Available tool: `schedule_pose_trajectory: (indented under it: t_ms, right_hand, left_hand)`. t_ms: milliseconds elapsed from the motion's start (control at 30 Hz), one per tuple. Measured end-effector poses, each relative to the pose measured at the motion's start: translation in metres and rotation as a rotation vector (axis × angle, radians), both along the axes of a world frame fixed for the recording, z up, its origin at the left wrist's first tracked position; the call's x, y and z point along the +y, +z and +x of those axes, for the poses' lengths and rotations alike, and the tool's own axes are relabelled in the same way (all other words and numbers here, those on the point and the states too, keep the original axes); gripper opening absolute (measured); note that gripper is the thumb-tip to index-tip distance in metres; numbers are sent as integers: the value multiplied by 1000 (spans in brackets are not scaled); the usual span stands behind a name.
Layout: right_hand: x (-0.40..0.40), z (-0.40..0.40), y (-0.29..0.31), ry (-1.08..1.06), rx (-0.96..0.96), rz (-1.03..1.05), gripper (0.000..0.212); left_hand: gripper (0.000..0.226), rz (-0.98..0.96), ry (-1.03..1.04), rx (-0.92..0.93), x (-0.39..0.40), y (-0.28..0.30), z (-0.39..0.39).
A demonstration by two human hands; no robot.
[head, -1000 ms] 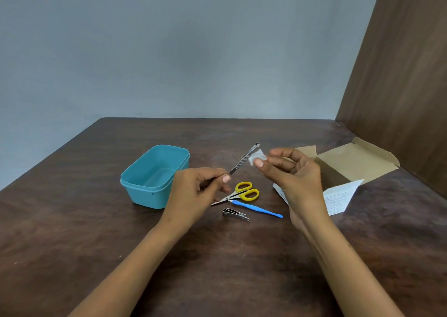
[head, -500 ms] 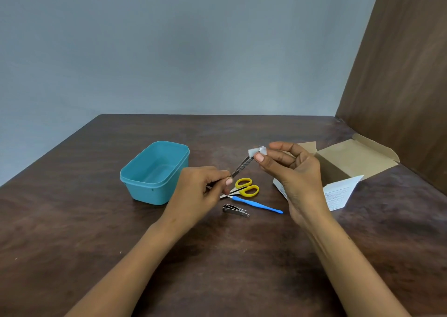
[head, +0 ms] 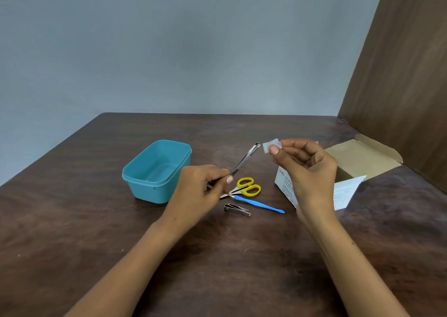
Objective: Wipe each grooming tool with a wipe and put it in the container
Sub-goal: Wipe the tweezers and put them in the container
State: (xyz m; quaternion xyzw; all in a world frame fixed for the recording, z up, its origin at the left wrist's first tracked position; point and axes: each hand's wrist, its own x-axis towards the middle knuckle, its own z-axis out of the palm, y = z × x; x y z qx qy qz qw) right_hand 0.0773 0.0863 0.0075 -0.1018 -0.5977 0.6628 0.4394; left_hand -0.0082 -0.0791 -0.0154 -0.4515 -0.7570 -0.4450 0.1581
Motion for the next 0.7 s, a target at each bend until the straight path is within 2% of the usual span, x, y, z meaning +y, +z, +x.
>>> schedule_pose_trajectory:
  t_ms: [233, 600, 700]
  right_hand:
    - [-6, -2, -4, 54, -63, 65, 19]
    - [-9, -2, 4, 145, 54, -190, 36]
    - [-6, -2, 2, 117, 52, -176, 36]
  left_hand:
    - [12, -88, 20, 94, -1, -4, -2]
    - [14, -120, 3, 130, -1, -5, -4]
    - [11, -87, 12, 117, -2, -4, -1]
